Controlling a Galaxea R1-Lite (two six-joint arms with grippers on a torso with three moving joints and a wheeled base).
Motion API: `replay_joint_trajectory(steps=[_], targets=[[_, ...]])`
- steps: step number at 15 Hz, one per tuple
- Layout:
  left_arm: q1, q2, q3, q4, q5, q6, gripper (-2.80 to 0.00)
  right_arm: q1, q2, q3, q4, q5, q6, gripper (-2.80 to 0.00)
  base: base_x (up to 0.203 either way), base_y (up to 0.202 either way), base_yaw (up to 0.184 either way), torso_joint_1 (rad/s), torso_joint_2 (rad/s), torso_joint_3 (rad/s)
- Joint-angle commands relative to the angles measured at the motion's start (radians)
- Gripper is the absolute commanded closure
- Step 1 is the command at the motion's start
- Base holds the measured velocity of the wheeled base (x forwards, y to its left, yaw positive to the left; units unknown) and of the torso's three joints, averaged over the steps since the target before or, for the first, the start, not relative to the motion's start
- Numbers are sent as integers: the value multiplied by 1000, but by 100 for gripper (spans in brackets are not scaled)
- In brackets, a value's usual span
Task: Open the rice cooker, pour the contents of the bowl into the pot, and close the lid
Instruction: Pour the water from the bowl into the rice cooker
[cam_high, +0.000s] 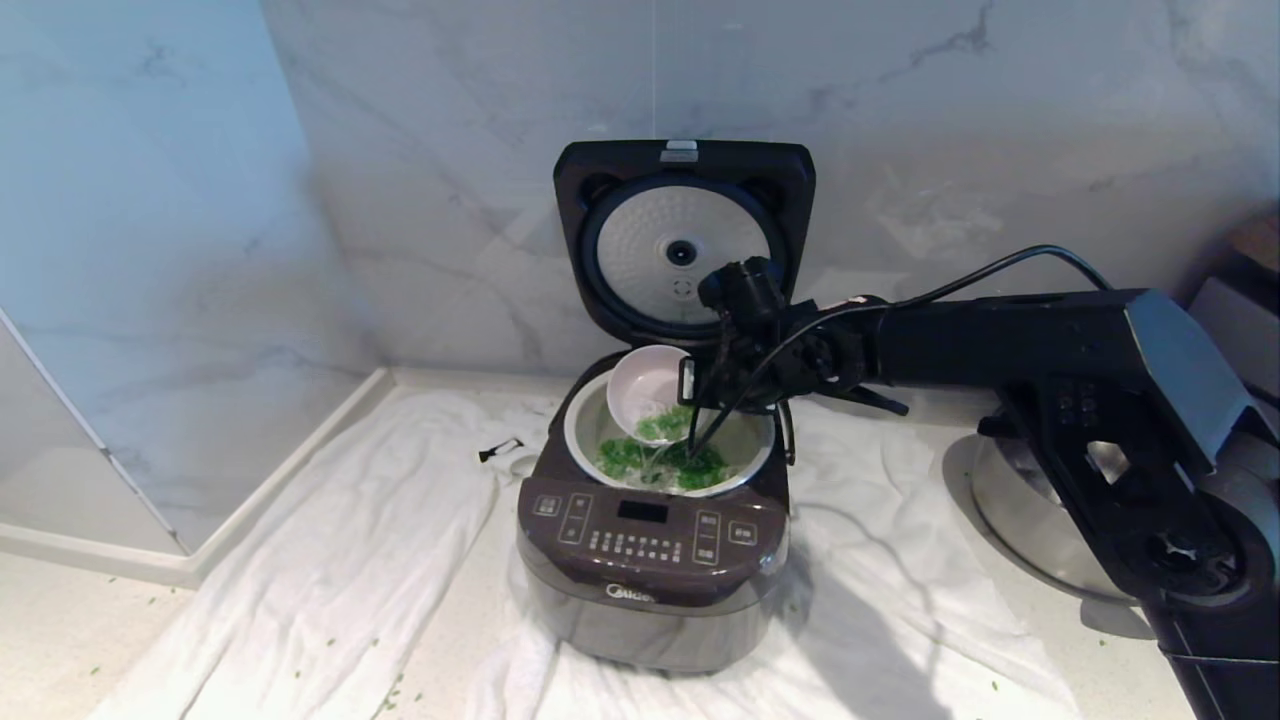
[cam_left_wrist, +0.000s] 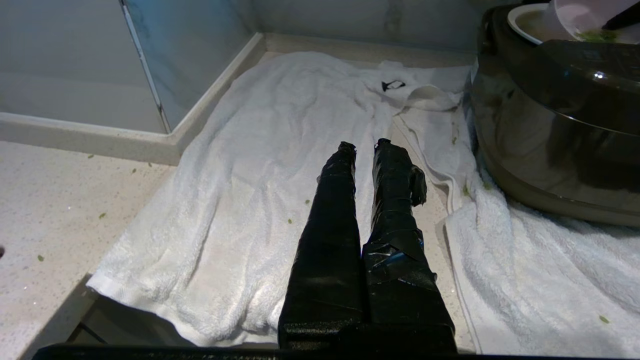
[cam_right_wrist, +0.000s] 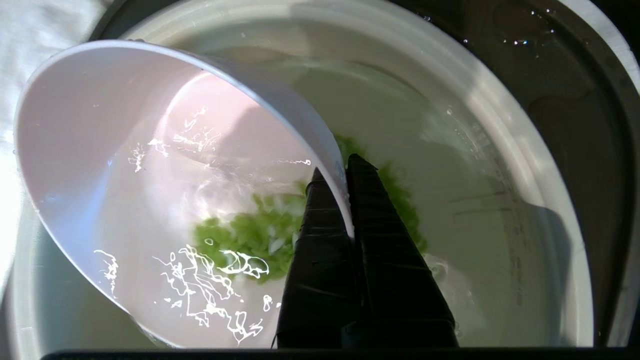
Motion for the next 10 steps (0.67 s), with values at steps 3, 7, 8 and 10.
replay_joint_trajectory(steps=[3, 7, 8, 10], targets=[[1, 1, 0, 0, 1, -1, 0, 17, 9, 22, -55, -94, -41, 0, 0, 0, 0, 0, 0, 0], [1, 1, 0, 0, 1, -2, 0, 22, 9, 60, -127, -193, -145, 0, 0, 0, 0, 0, 0, 0], [1, 1, 0, 0, 1, -2, 0, 31, 7, 91, -186, -228, -191, 0, 0, 0, 0, 0, 0, 0], [1, 1, 0, 0, 1, -2, 0, 58, 1, 189, -398, -281, -318, 0, 0, 0, 0, 0, 0, 0]])
